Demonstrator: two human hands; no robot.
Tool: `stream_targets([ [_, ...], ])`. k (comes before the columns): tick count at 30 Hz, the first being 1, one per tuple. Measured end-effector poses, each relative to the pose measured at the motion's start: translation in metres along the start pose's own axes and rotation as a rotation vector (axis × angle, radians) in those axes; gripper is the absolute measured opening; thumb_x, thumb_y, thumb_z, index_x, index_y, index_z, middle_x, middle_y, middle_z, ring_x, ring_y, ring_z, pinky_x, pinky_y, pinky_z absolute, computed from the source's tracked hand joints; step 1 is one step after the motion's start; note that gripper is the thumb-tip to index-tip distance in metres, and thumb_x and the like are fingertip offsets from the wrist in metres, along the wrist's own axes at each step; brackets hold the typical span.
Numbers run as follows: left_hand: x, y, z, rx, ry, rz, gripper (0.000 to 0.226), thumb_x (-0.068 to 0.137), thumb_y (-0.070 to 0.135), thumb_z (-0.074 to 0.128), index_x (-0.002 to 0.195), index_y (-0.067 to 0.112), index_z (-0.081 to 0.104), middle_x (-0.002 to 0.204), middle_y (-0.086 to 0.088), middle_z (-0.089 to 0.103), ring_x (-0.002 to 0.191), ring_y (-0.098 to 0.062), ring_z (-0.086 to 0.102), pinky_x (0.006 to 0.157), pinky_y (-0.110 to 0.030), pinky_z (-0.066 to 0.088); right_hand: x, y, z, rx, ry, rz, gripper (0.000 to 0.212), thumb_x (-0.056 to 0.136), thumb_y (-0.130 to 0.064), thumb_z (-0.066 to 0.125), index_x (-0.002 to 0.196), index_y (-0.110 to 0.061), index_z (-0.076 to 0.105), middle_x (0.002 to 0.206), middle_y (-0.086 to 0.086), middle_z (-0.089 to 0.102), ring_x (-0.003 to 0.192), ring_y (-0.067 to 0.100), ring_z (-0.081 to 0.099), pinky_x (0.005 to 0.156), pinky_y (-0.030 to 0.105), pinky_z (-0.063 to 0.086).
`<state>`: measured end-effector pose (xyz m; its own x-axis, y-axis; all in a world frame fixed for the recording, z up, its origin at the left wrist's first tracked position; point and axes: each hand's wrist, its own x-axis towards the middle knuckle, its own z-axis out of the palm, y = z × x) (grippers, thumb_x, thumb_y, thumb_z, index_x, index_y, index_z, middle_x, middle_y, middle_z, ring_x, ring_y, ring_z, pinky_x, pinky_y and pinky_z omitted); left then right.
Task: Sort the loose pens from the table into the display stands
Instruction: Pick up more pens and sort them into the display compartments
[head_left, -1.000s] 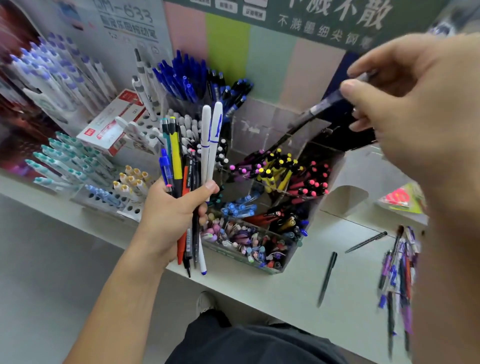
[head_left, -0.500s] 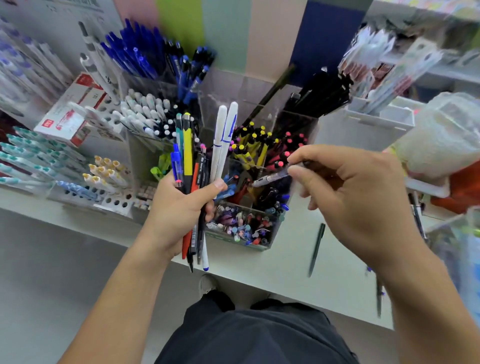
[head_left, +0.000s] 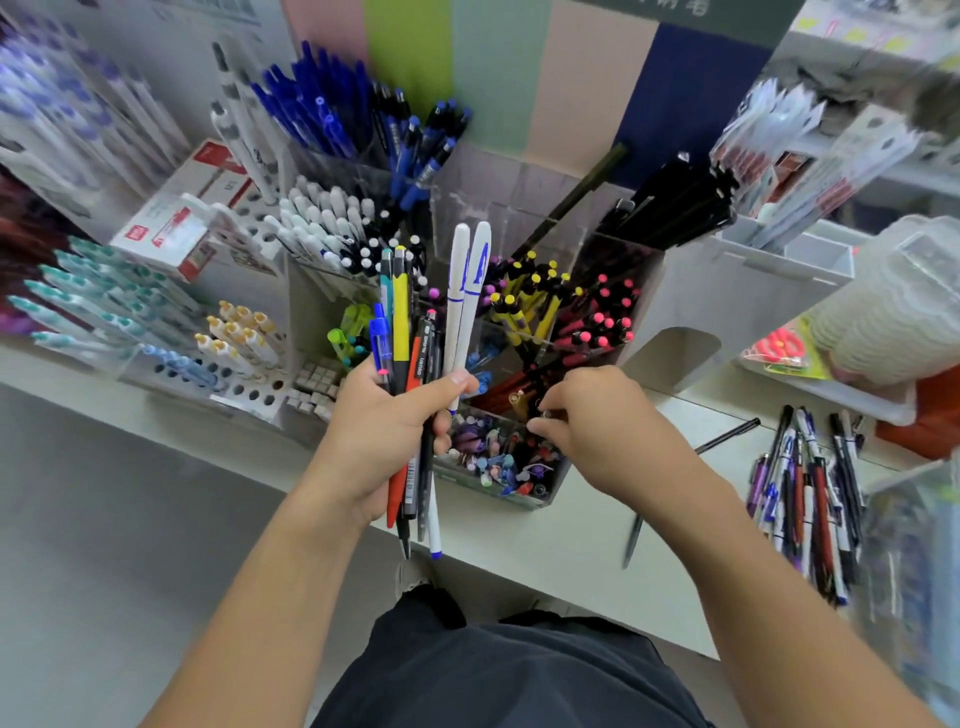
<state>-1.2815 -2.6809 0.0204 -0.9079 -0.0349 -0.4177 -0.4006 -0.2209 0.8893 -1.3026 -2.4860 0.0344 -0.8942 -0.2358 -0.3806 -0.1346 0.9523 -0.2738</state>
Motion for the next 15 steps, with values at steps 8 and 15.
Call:
stream_targets([
  [8, -0.003, 0.013, 0.003, 0.026, -0.041, -0.018, 0.015, 0.088, 0.009, 0.074, 0.101, 0.002, 0.071, 0.088, -0.018, 0.073, 0.053, -0.013, 0.05, 0.046, -0.024, 0.045, 0.007, -0.015, -0.02, 0.048, 0.055, 0.028, 0.027, 0.09, -0.041, 0.074, 0.095, -0.015, 0.068, 0.079, 0.0, 0.065, 0.073, 0.016, 0.062, 0.065, 0.03, 0.046],
  [15, -0.008, 0.032, -0.002, 0.131, -0.257, -0.008, 0.018, 0.083, 0.008, 0.078, 0.093, -0.003, 0.069, 0.08, -0.017, 0.069, 0.053, -0.017, 0.048, 0.045, -0.026, 0.041, 0.013, -0.044, -0.079, 1.067, 0.167, -0.157, 0.037, 0.098, -0.025, 0.065, 0.093, 0.011, 0.065, 0.054, 0.006, 0.039, 0.04, 0.011, 0.032, 0.039, 0.021, 0.025],
])
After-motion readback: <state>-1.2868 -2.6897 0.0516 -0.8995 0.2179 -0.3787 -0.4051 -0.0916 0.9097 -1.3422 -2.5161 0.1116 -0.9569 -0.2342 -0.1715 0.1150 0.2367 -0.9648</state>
